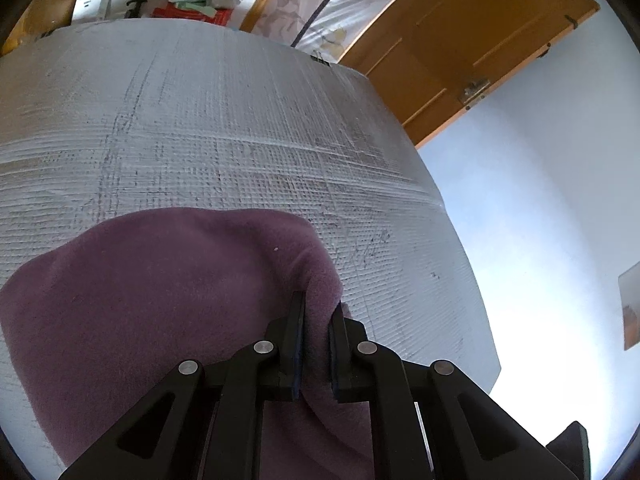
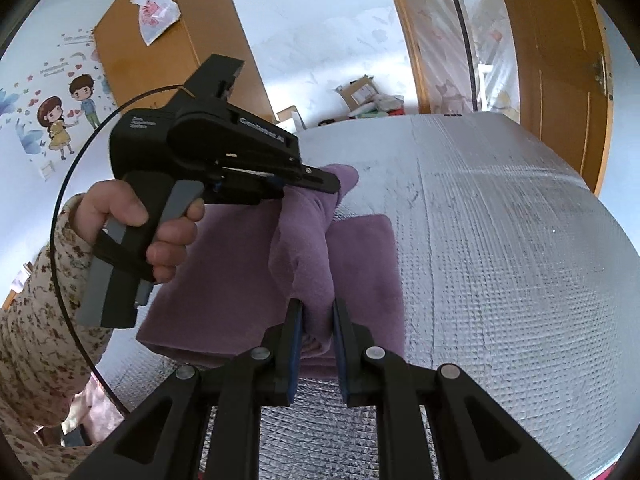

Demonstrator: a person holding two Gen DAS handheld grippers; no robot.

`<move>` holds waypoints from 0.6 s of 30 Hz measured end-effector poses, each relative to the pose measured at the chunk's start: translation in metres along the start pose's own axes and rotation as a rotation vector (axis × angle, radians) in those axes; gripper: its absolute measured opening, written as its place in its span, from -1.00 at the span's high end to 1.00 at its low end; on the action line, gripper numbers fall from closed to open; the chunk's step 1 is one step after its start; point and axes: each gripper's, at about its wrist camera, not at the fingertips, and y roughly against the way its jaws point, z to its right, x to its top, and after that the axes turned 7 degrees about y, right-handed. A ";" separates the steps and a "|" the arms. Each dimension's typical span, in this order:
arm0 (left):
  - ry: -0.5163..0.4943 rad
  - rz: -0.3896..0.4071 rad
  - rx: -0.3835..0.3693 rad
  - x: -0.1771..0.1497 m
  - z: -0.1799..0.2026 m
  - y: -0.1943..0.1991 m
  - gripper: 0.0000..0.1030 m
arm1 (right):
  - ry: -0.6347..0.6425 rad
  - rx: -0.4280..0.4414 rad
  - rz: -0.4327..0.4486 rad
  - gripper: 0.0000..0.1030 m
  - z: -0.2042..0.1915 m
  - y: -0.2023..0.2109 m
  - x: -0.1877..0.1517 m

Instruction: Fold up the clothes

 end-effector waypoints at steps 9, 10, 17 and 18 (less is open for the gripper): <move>-0.019 0.014 -0.067 0.000 -0.007 0.021 0.71 | -0.025 -0.032 -0.043 0.70 0.006 -0.005 -0.004; -0.025 0.028 -0.062 -0.001 -0.008 0.027 0.68 | -0.027 -0.036 -0.047 0.70 0.007 -0.005 -0.005; 0.007 0.116 -0.031 -0.013 -0.038 0.064 0.67 | -0.075 -0.069 -0.066 0.70 0.024 -0.001 -0.009; 0.010 0.126 -0.028 -0.017 -0.043 0.068 0.67 | -0.090 -0.070 -0.065 0.70 0.027 0.000 -0.008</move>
